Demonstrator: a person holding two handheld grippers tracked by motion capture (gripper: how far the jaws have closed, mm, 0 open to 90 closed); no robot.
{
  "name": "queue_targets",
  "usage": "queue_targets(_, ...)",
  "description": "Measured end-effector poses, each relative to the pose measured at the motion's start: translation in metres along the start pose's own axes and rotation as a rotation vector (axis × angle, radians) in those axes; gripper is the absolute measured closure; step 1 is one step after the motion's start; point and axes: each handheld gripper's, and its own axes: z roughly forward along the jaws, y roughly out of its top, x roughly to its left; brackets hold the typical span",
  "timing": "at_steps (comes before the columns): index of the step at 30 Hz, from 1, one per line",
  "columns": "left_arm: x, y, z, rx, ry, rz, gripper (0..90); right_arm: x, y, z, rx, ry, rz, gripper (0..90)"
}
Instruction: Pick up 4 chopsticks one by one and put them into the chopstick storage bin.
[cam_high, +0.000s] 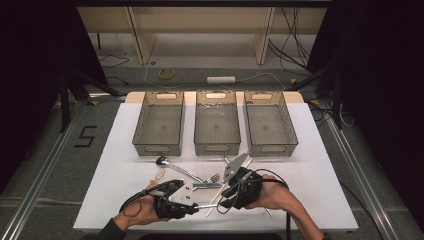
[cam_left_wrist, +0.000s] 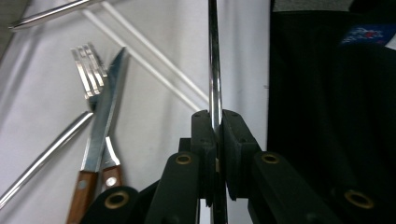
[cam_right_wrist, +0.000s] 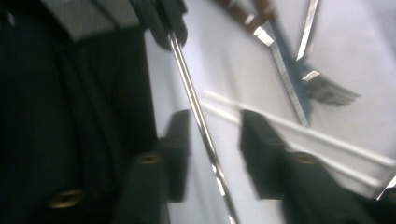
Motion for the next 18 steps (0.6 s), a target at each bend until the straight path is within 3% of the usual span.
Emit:
queue_targets(2, 0.004, -0.002, -0.002, -0.01, 0.028, -0.026, 83.8, -0.002, -0.001, -0.006, -0.06, -0.012, 0.047, 56.9)
queue_targets(5, 0.009, -0.004, -0.006, -0.016, 0.067, -0.069, 83.9, -0.005, -0.003, -0.015, -0.138, -0.085, 0.08, 46.2)
queue_targets(9, 0.015, -0.007, -0.012, -0.035, 0.121, -0.127, 83.8, -0.007, -0.007, -0.026, -0.269, -0.179, 0.135, 40.9)
queue_targets(13, 0.021, -0.009, -0.018, -0.07, 0.183, -0.196, 83.8, -0.009, -0.015, -0.033, -0.347, -0.263, 0.182, 38.6)
queue_targets(18, 0.031, -0.013, -0.027, -0.126, 0.269, -0.287, 83.8, -0.012, -0.032, -0.032, -0.42, -0.292, 0.261, 36.1)
